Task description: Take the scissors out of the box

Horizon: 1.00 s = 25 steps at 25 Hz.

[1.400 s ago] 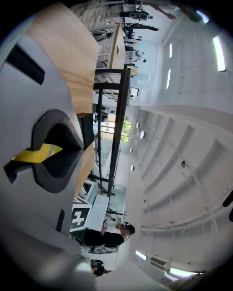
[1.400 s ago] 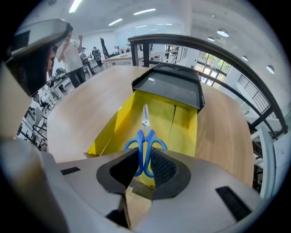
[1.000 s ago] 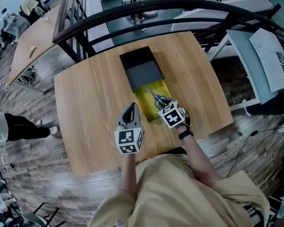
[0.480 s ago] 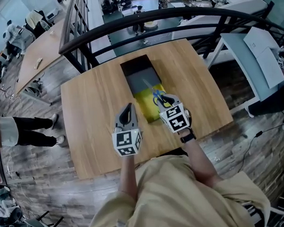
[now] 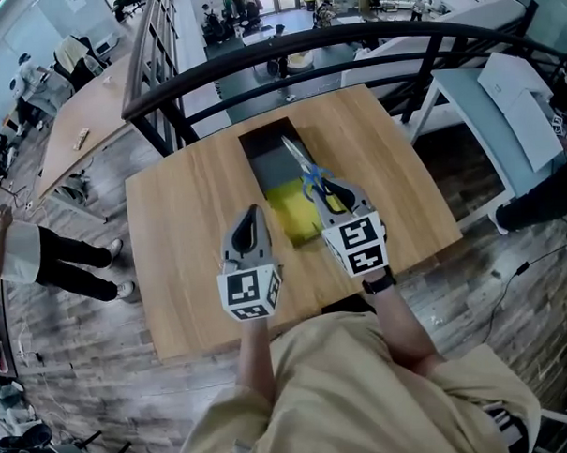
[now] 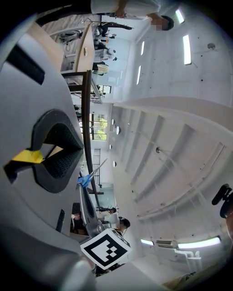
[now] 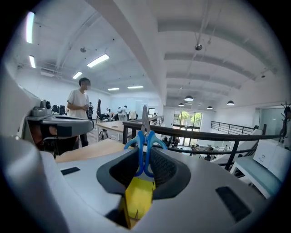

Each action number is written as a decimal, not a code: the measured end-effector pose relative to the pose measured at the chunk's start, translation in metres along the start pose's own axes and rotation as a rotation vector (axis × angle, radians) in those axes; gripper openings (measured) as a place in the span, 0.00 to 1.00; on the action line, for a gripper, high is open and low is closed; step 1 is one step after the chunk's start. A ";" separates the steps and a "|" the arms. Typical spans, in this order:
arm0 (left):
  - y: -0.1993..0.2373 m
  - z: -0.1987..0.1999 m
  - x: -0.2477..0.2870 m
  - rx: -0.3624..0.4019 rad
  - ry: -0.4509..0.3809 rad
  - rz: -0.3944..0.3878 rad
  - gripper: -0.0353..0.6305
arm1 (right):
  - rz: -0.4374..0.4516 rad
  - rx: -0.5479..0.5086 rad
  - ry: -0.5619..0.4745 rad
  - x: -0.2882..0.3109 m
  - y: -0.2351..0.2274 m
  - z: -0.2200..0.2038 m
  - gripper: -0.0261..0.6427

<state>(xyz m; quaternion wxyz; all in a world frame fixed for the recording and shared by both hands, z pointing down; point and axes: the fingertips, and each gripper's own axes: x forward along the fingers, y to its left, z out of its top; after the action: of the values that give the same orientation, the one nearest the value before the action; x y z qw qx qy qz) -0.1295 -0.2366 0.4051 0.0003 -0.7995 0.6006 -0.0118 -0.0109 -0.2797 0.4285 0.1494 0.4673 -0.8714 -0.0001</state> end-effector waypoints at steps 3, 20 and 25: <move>-0.006 0.008 -0.005 -0.001 -0.022 -0.006 0.06 | -0.034 0.006 -0.085 -0.016 -0.003 0.014 0.16; -0.016 0.008 -0.010 0.014 -0.027 -0.001 0.06 | -0.082 0.029 -0.200 -0.037 -0.006 0.024 0.16; -0.016 0.003 -0.004 0.003 -0.007 0.008 0.06 | -0.073 0.032 -0.170 -0.031 -0.012 0.015 0.16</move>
<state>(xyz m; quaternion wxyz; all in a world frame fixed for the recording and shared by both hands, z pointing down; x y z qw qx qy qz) -0.1149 -0.2280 0.4020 0.0035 -0.7972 0.6037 -0.0101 0.0107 -0.2636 0.4042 0.0674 0.4993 -0.8632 -0.0309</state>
